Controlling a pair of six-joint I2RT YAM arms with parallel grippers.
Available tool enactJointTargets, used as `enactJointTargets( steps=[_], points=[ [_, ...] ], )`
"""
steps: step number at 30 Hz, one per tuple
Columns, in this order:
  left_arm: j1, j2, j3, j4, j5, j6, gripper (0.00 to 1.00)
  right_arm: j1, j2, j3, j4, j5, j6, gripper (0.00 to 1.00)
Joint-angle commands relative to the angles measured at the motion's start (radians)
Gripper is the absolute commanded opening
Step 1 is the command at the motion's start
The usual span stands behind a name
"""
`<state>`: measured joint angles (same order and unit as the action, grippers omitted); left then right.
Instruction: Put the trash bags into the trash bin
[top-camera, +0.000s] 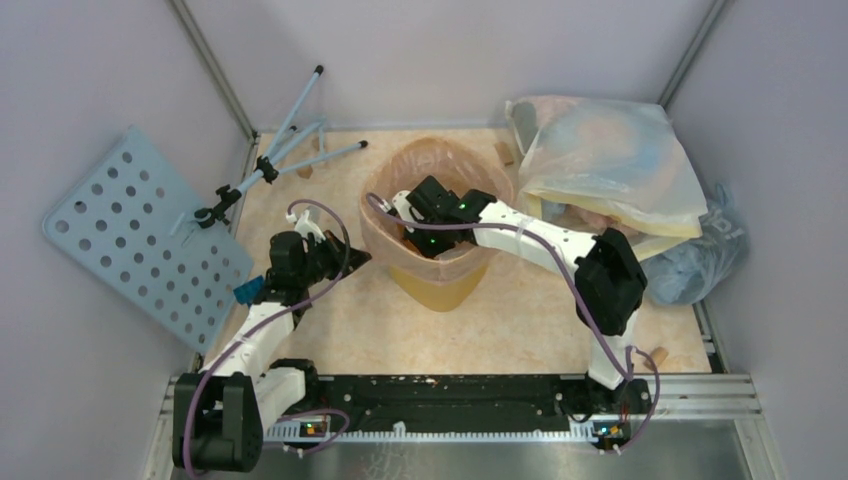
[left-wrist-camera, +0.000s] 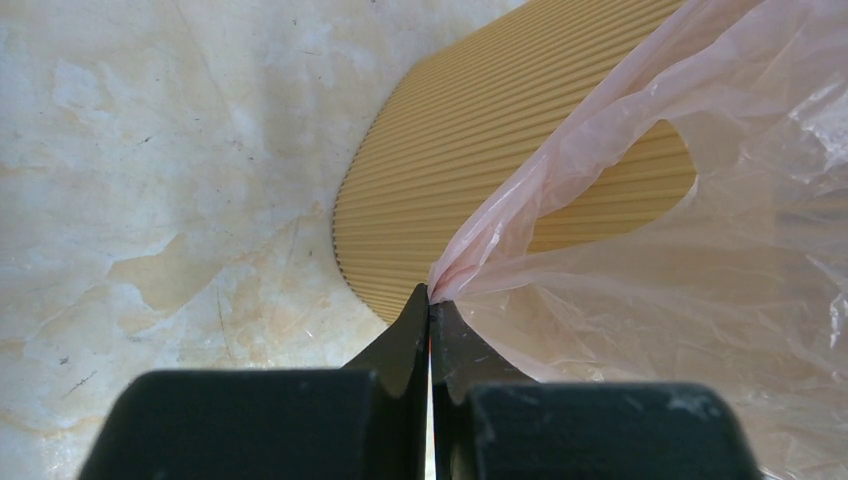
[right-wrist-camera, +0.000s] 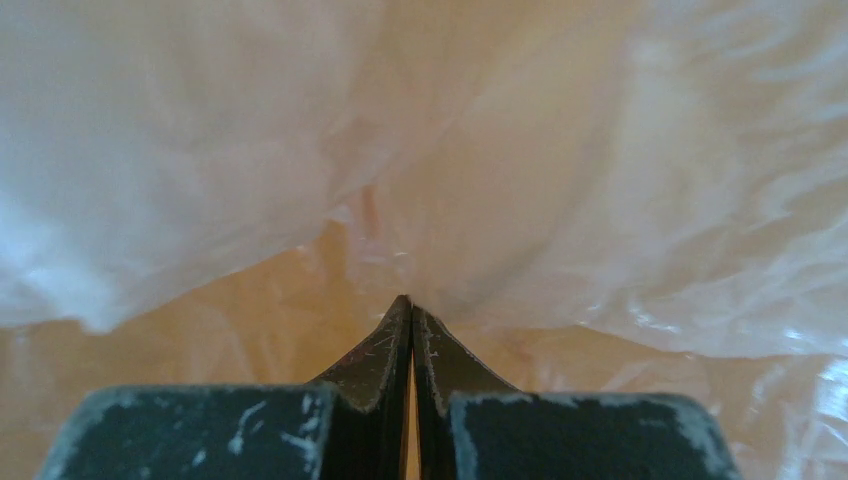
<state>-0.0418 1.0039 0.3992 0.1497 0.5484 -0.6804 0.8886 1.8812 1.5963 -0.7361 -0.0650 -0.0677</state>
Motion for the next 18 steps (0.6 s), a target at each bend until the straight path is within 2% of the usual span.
enactJointTargets(
  steps=[1, 8, 14, 18],
  points=[
    [0.005, -0.005, -0.004, 0.028, -0.003, 0.002, 0.0, 0.001, 0.003, 0.009, -0.037, -0.051, -0.024, 0.0],
    [0.005, -0.017, -0.004, 0.018, -0.011, -0.001, 0.0, -0.08, -0.022, 0.022, -0.084, 0.072, 0.028, 0.0],
    [0.005, -0.014, -0.002, 0.019, -0.011, 0.001, 0.0, -0.136, -0.044, 0.017, -0.162, 0.311, 0.095, 0.0],
    [0.004, -0.005, -0.001, 0.027, -0.007, -0.001, 0.0, -0.132, -0.04, 0.022, -0.183, 0.241, 0.086, 0.0]
  ],
)
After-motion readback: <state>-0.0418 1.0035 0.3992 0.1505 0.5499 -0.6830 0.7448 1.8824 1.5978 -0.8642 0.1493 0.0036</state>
